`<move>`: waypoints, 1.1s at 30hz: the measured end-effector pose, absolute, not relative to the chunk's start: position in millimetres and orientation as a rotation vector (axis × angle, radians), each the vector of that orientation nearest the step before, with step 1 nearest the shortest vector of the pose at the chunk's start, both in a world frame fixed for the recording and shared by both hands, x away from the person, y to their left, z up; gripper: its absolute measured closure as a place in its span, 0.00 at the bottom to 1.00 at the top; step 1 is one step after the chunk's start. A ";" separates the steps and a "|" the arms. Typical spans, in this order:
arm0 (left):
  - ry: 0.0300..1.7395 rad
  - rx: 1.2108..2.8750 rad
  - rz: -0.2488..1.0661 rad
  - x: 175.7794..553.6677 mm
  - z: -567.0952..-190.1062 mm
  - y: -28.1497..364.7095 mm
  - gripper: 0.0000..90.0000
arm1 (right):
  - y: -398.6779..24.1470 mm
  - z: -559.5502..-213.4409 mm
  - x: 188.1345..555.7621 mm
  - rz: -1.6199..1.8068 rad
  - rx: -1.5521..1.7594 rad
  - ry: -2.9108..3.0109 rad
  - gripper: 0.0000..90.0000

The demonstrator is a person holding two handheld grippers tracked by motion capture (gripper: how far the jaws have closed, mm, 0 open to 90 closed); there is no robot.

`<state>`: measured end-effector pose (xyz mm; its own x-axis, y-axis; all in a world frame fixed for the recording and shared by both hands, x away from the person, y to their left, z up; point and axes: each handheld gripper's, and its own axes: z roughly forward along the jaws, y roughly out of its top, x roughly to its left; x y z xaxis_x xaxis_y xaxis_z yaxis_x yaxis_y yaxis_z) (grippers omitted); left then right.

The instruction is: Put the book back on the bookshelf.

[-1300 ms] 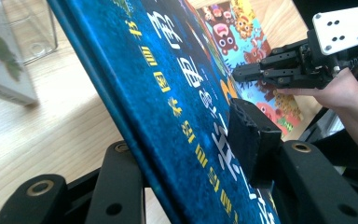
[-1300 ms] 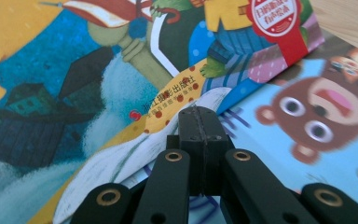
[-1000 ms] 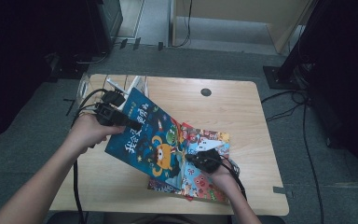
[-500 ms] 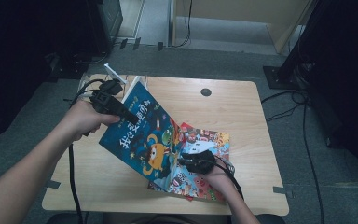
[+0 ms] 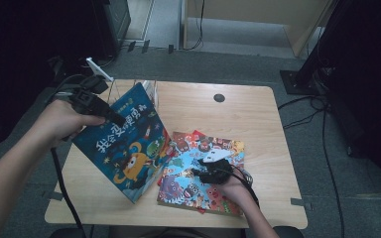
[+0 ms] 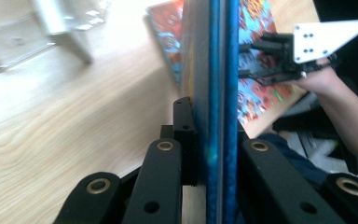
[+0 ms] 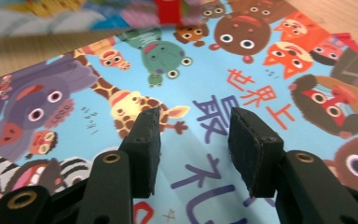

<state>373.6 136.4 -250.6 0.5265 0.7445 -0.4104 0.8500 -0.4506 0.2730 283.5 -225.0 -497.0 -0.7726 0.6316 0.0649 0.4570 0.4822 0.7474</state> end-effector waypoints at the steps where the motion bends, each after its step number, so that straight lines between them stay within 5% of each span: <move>1: 1.317 2.316 -0.314 372.1 -248.5 143.1 0.93 | -225.4 -497.2 283.9 1.163 0.942 2.503 0.58; 11: 1.444 2.224 -0.259 366.5 -240.3 189.5 0.93 | -229.3 -501.3 289.5 1.132 0.946 2.460 0.39; 33: 1.672 2.091 -0.156 343.7 -240.8 268.8 0.92 | -228.1 -502.3 298.3 1.137 0.955 2.448 0.37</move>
<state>343.7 268.8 -240.8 0.2568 0.8959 -0.3624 0.9475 -0.1594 0.2773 298.3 -228.1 -502.3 -0.7432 0.6686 0.0250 0.4505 0.4723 0.7576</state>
